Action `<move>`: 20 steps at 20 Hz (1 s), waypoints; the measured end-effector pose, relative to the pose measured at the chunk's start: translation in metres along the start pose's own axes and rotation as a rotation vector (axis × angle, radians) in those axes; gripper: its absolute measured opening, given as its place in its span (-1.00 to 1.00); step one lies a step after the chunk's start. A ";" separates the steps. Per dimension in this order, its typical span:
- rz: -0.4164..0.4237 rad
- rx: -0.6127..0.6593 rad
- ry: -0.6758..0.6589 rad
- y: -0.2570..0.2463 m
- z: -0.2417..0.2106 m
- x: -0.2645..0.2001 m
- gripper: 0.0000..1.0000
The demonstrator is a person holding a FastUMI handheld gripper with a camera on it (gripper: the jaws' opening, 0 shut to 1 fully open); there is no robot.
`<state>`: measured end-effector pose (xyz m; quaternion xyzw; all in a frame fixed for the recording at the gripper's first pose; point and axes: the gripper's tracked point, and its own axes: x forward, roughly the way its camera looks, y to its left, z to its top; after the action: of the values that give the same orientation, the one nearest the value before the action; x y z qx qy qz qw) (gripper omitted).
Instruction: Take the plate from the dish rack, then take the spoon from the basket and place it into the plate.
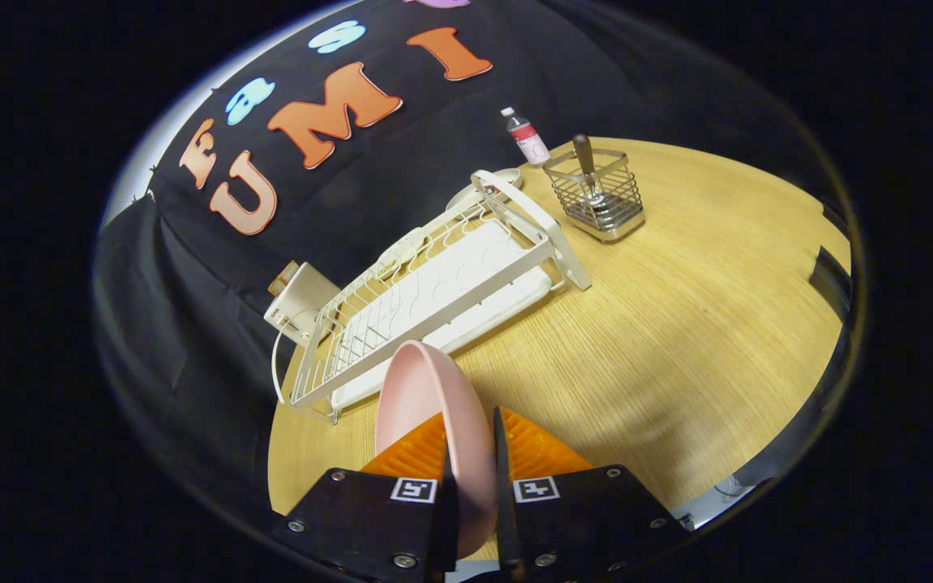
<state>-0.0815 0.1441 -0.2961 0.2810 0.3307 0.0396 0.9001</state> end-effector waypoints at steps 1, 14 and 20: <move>-0.033 -0.012 0.012 -0.008 -0.005 0.005 -0.58; -0.132 -0.182 -0.050 -0.034 0.040 -0.001 0.84; -0.208 -0.260 -0.202 -0.058 0.116 -0.023 0.97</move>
<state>-0.0345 0.0340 -0.2408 0.1292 0.2582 -0.0398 0.9566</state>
